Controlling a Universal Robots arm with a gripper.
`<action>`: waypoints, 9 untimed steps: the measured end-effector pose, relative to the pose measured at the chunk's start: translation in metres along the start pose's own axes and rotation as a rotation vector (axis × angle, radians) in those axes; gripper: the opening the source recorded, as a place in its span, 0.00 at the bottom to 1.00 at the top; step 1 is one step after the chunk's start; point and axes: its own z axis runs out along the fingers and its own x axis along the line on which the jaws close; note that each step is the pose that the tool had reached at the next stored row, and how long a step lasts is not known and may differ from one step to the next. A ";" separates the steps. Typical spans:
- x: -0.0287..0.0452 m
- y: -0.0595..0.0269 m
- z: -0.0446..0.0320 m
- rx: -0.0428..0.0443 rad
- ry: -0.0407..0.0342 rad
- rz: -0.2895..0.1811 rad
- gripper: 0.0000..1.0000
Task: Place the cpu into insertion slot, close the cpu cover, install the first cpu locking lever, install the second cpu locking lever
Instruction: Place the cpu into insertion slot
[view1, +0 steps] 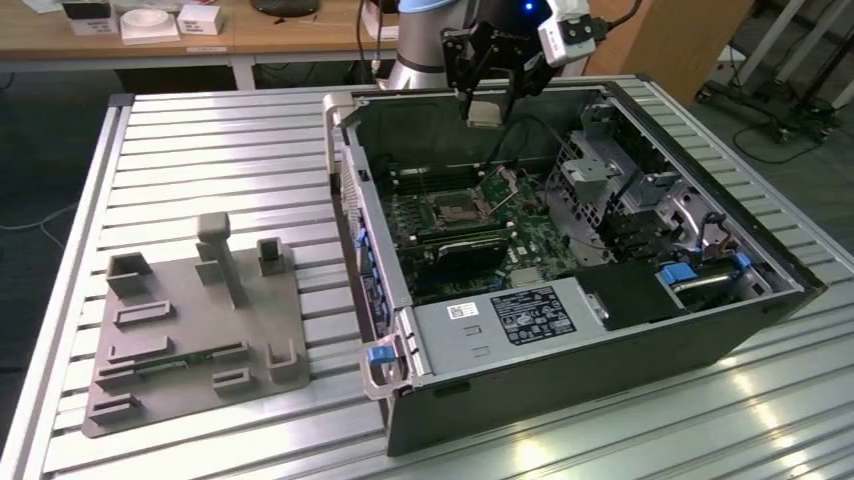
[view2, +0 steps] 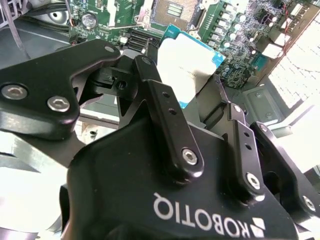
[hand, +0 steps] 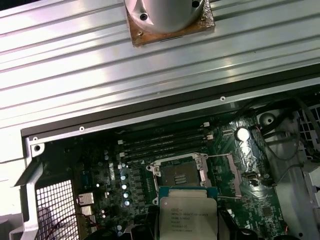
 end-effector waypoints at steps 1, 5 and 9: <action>0.0003 -0.0001 0.0001 0.0000 -0.0004 0.004 0.54; 0.0009 -0.0003 0.0008 -0.0010 -0.0048 0.054 0.54; 0.0013 -0.0004 0.0015 -0.0019 -0.0092 0.104 0.54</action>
